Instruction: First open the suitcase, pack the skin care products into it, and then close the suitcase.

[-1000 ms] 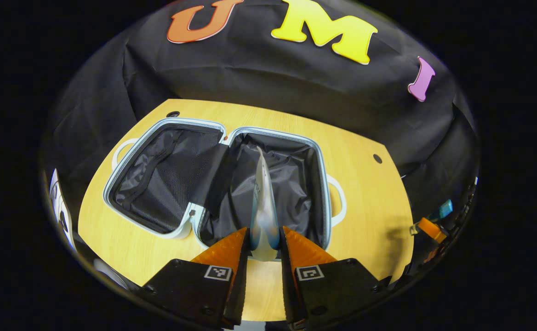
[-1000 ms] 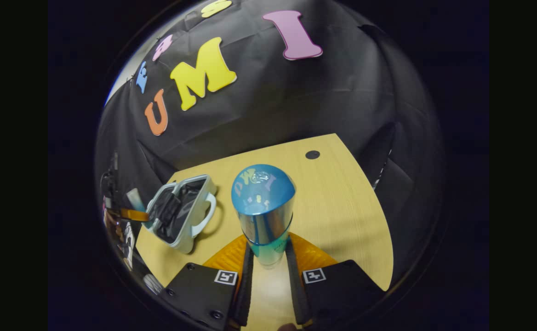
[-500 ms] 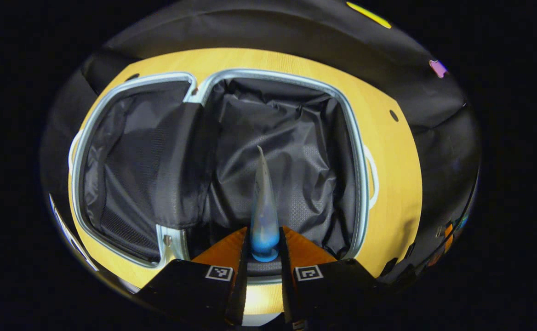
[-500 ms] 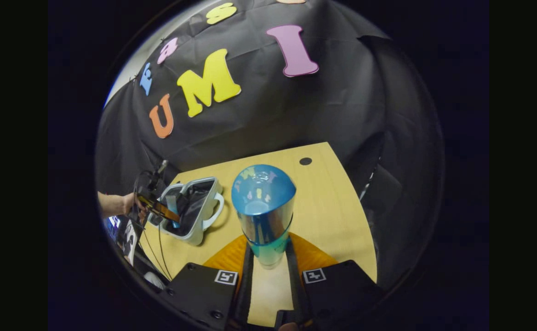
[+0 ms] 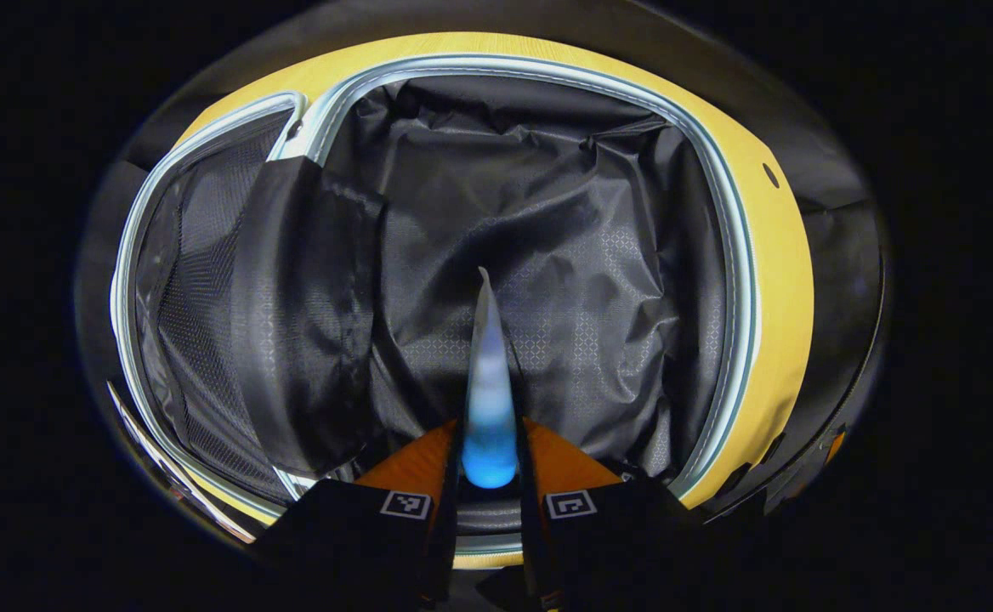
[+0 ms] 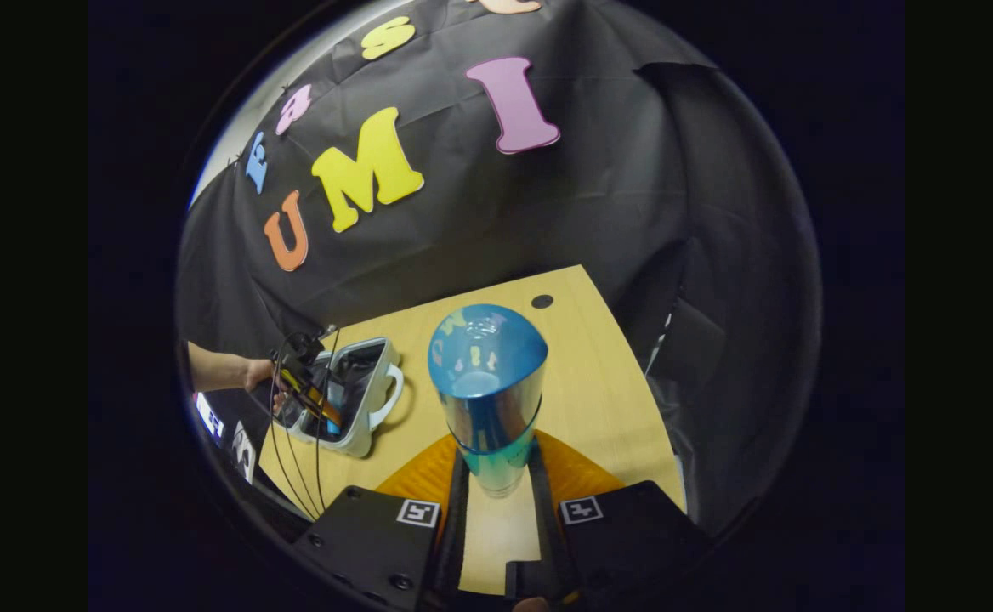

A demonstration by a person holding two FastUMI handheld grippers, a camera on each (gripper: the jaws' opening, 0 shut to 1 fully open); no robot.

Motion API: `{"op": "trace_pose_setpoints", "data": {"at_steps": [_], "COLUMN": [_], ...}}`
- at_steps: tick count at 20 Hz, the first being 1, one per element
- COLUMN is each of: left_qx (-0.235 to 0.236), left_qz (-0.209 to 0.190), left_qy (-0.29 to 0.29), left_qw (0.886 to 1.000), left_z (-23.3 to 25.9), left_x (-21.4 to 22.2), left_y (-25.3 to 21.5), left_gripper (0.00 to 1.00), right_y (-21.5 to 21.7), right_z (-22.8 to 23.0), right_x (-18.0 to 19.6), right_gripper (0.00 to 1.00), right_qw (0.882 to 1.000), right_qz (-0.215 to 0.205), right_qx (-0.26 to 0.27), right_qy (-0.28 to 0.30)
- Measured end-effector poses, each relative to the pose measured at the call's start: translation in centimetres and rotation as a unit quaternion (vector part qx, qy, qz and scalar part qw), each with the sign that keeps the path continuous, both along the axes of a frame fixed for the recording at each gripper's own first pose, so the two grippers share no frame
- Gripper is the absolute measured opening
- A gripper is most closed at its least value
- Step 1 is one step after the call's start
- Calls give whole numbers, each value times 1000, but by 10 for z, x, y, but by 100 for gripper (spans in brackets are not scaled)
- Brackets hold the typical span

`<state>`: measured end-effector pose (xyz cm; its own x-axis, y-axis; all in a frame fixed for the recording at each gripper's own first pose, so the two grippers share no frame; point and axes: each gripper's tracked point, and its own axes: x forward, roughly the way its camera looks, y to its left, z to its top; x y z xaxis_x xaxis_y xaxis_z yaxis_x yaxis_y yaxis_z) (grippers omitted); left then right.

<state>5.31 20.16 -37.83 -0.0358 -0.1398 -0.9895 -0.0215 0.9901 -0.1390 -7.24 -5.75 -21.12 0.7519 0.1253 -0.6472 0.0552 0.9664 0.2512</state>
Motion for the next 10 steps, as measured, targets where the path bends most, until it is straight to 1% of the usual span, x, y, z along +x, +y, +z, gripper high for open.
{"op": "trace_pose_setpoints", "data": {"at_steps": [2, 5, 7, 9, 10], "left_qx": [-5, -3, -10, -17, -19], "left_qz": [8, 6, 9, 19, 22], "left_qy": [15, 14, 12, 20, 24], "left_qw": [1000, 1000, 1000, 999, 999], "left_z": [-3, -5, -4, -5, -5], "left_x": [-5, -4, -5, -11, -13], "left_y": [-6, -4, -8, -11, -12], "left_gripper": [35, 36, 39, 49, 47], "right_y": [-1, 1, 9, 19, 25], "right_z": [1, 3, 4, 6, 6], "right_x": [-2, -4, -3, -1, 0], "right_gripper": [34, 35, 35, 35, 35], "right_qw": [1000, 1000, 1000, 999, 999], "right_qz": [2, 9, 19, 37, 47], "right_qx": [-4, -7, -8, -12, -13], "right_qy": [-3, -3, -4, -5, -4]}}
